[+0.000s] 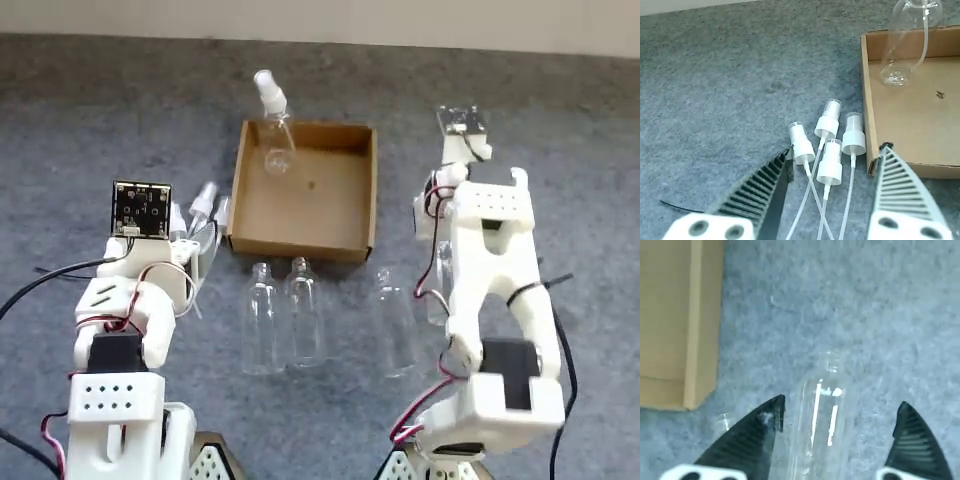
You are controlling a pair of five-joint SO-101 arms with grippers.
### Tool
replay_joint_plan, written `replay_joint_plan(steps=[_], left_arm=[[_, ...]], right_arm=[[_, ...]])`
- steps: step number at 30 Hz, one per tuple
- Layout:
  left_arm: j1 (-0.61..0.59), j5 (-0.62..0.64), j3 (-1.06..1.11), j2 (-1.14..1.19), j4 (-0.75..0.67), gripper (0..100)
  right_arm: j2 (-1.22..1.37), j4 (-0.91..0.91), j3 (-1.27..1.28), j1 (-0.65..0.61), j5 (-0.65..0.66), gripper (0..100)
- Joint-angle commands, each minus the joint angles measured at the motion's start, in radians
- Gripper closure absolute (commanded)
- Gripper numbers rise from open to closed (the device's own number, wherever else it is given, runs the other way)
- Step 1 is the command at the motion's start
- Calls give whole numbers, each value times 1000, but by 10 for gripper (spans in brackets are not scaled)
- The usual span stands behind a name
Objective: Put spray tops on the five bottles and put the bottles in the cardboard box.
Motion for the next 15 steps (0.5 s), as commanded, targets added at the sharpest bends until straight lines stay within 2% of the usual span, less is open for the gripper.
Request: replay_joint_plan(steps=[1,7,12,15], left_arm=[[-5,6,-8,4,-23,755],[-5,6,-7,4,-23,755],[-5,6,-7,4,-23,755],[-5,6,-7,4,-23,755]], right_arm=[[137,10,-151,-4,-11,703],[262,10,-236,-4,-11,711],[326,10,-237,-4,-6,815],[348,10,-236,-4,-6,825]])
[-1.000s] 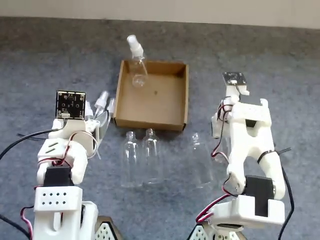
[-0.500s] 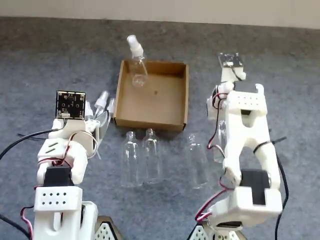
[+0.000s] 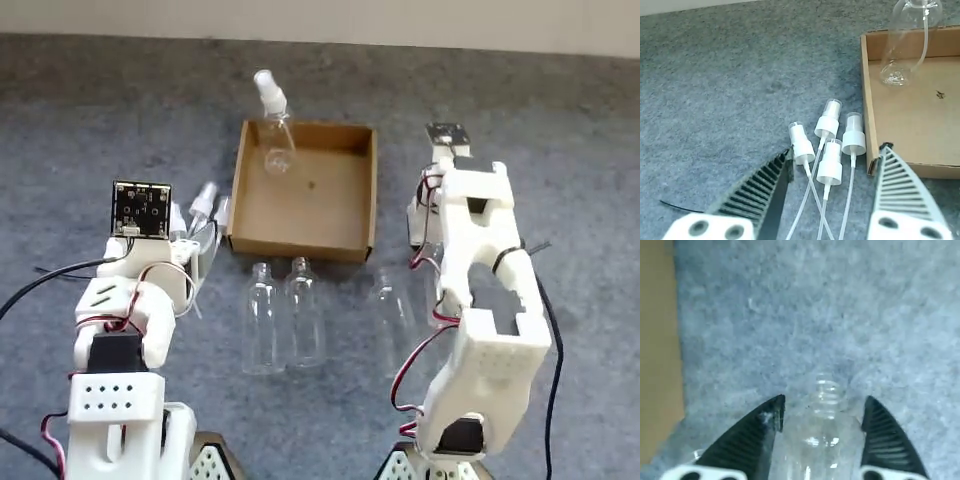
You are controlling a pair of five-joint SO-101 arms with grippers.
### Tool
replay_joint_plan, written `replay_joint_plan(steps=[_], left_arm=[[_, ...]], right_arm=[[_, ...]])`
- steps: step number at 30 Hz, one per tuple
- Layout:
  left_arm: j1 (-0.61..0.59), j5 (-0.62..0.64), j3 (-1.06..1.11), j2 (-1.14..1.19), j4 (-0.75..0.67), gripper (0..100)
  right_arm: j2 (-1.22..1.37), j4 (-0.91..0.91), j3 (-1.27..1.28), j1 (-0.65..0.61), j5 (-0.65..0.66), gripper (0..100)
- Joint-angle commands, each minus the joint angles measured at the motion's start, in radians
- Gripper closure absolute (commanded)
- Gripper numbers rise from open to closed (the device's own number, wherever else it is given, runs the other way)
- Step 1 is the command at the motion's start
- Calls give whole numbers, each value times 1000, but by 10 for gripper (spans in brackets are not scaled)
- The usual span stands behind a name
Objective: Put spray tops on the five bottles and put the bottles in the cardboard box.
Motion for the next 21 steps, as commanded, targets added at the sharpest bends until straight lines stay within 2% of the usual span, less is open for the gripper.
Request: replay_joint_plan(steps=[1,6,10,14,18,21], left_arm=[[-5,8,-7,4,-23,755],[-5,8,-7,4,-23,755],[-5,8,-7,4,-23,755],[-5,8,-7,4,-23,755],[-5,8,-7,4,-23,755],[-5,8,-7,4,-23,755]], right_arm=[[-1,8,-50,-5,-6,825],[-4,10,-51,1,-5,835],[-8,8,-59,16,-5,922],[-65,8,-168,16,2,927],[-82,8,-251,16,101,931],[-67,8,-298,22,106,932]])
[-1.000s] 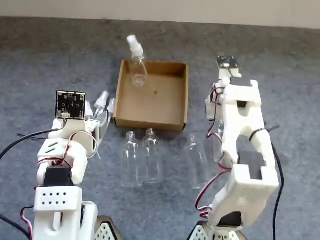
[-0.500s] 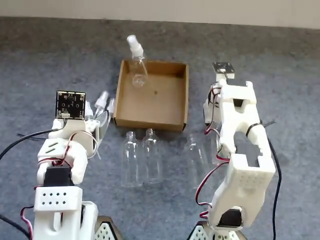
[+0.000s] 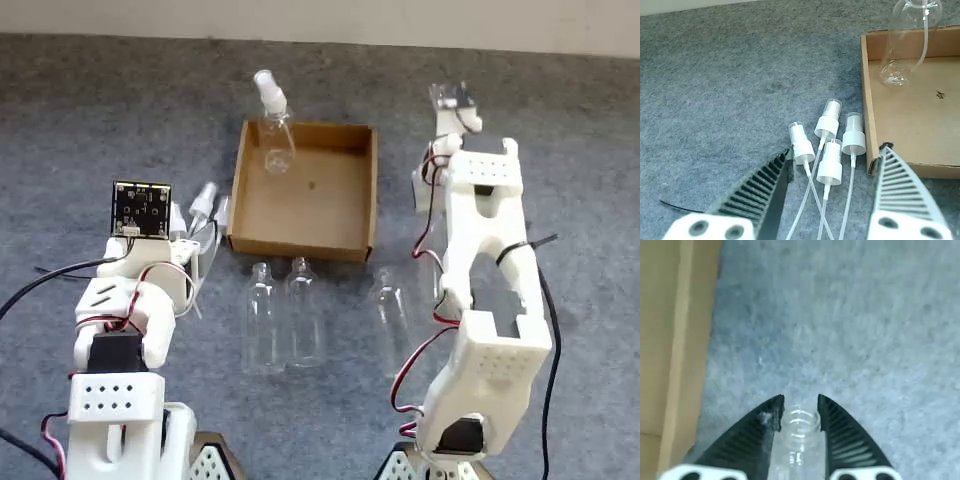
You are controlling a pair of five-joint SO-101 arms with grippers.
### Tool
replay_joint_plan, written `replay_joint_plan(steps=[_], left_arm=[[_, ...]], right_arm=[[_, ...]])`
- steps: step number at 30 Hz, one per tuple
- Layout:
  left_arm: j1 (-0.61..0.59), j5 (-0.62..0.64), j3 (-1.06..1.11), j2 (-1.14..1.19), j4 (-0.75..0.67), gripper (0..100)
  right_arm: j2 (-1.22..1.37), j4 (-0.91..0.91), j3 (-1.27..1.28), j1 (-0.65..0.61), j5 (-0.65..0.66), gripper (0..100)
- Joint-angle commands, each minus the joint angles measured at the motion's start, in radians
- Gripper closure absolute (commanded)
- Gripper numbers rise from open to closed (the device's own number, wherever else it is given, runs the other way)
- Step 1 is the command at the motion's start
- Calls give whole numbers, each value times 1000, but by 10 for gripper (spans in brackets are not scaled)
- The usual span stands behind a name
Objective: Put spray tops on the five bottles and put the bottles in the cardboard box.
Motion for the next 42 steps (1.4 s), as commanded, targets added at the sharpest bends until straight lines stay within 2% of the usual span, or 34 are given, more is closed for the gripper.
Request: replay_joint_plan(steps=[1,6,11,14,18,20,24,37,39,42], left_arm=[[-5,8,-7,4,-23,755],[-5,8,-7,4,-23,755],[-5,9,-7,4,-23,755],[-5,9,-7,4,-23,755],[-5,9,-7,4,-23,755],[-5,9,-7,4,-23,755],[-5,9,-7,4,-23,755],[-5,9,-7,4,-23,755],[-5,9,-7,4,-23,755],[-5,9,-7,4,-23,755]], right_arm=[[-48,8,-114,25,28,932],[-48,8,-116,31,135,924],[-47,8,-39,31,137,803],[-47,5,-12,31,137,775],[-51,12,-12,33,135,775],[-53,73,-13,33,132,775],[-38,99,-58,19,72,775],[240,93,-286,13,64,776],[246,94,-291,15,64,809],[246,96,-286,16,64,914]])
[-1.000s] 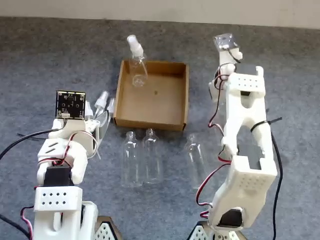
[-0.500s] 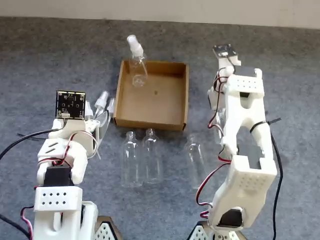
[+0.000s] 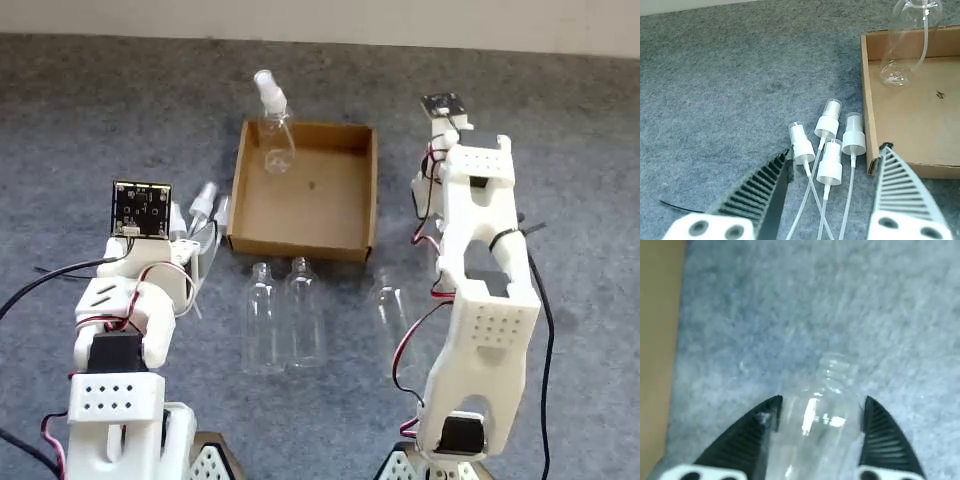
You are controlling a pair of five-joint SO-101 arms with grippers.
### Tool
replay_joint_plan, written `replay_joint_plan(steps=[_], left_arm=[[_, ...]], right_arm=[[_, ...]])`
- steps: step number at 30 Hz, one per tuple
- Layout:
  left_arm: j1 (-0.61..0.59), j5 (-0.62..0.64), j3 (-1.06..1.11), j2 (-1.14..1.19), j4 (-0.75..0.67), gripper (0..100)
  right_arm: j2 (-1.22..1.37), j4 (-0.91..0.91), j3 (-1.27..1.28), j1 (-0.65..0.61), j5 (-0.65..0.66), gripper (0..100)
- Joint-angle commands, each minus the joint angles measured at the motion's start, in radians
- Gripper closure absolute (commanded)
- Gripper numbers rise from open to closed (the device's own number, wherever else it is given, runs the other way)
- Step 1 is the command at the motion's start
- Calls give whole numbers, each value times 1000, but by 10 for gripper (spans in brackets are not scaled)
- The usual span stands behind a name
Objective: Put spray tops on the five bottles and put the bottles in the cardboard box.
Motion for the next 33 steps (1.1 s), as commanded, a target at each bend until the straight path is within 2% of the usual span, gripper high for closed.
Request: replay_joint_plan(steps=[1,6,14,19,21,27,30,33], left_arm=[[-5,9,-7,4,-23,755],[-5,9,-7,5,-23,755],[-47,8,-48,12,-17,755],[-130,-3,-246,200,129,755],[-143,-64,-357,340,216,755],[-165,-187,-751,710,465,755],[-168,-212,-921,866,531,755],[-168,-216,-1058,1021,580,755]], right_arm=[[-18,19,-56,-1,-11,944],[-58,127,-137,-2,-9,994],[-278,288,-257,-19,-9,995],[-461,294,-214,-51,-9,995],[-539,288,-165,-53,-5,995],[-780,71,147,-61,40,995],[-888,-74,395,-102,100,995],[-989,-245,630,-108,104,995]])
